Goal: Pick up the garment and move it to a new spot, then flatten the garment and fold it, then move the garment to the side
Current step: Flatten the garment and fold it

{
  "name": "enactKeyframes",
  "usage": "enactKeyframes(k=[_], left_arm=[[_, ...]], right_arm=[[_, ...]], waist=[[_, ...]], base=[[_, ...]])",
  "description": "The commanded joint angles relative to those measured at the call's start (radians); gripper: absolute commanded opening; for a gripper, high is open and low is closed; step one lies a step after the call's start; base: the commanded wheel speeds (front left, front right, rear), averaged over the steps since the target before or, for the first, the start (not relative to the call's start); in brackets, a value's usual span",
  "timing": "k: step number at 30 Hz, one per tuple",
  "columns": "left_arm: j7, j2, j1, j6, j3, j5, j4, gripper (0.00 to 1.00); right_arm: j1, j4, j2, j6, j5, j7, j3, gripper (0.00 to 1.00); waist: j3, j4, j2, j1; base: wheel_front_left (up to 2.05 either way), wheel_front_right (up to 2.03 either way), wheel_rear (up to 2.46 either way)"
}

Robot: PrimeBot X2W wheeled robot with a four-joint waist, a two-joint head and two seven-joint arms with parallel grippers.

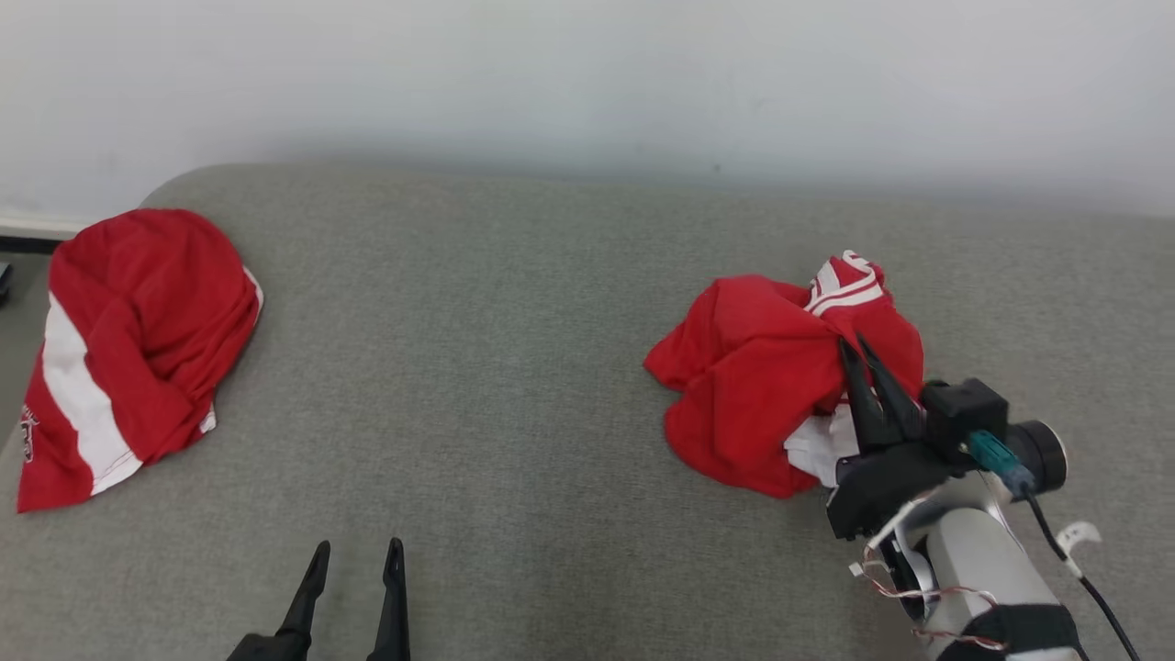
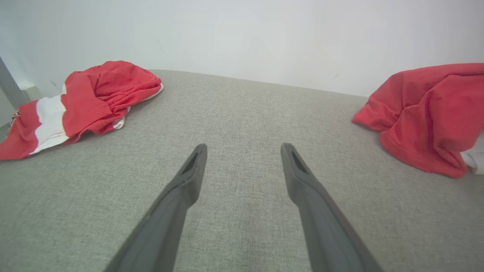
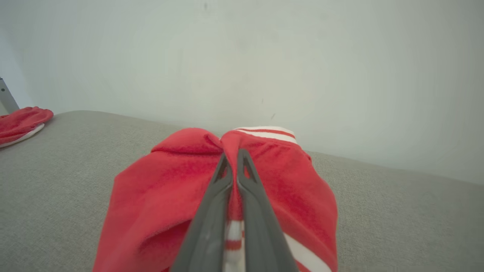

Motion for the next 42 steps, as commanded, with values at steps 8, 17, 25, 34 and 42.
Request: enactKeyframes(k=[8,17,25,34,42], left_arm=[[-0.003,-0.001,0.032,-0.008,-0.01,-0.004,0.002,1.0],[-0.003,-0.001,0.022,-0.008,-0.034,-0.016,0.009,1.0],[-0.003,-0.001,0.028,-0.005,-0.043,-0.019,0.018,1.0],[-0.003,-0.001,0.018,-0.019,-0.056,-0.013,0.026,1.0],[-0.003,-0.001,-0.015,-0.036,-0.183,-0.035,0.072,1.0]], right_arm=[[0.238,-0.228,0.006,-0.002,0.192,-0.001,-0.109,0.0],[0.476,-0.331,0.044,-0.002,0.319,-0.001,-0.187,0.0],[0.514,-0.44,0.07,-0.002,0.322,-0.001,-0.23,1.0],[0.559,-0.584,0.082,-0.002,0.315,0.0,-0.226,1.0],[0.579,-0.613,0.086,-0.002,0.327,0.0,-0.176,1.0]], waist=[[-0.041,-0.102,-0.0001,-0.0001],[-0.033,-0.156,-0.0001,-0.0001],[-0.05,-0.177,-0.0001,-0.0001],[-0.063,-0.207,-0.0001,-0.0001],[-0.046,-0.264,-0.0001,-0.0001]], base=[[0.0,0.0,0.0],[0.0,0.0,0.0],[0.0,0.0,0.0],[0.0,0.0,0.0],[0.0,0.0,0.0]])
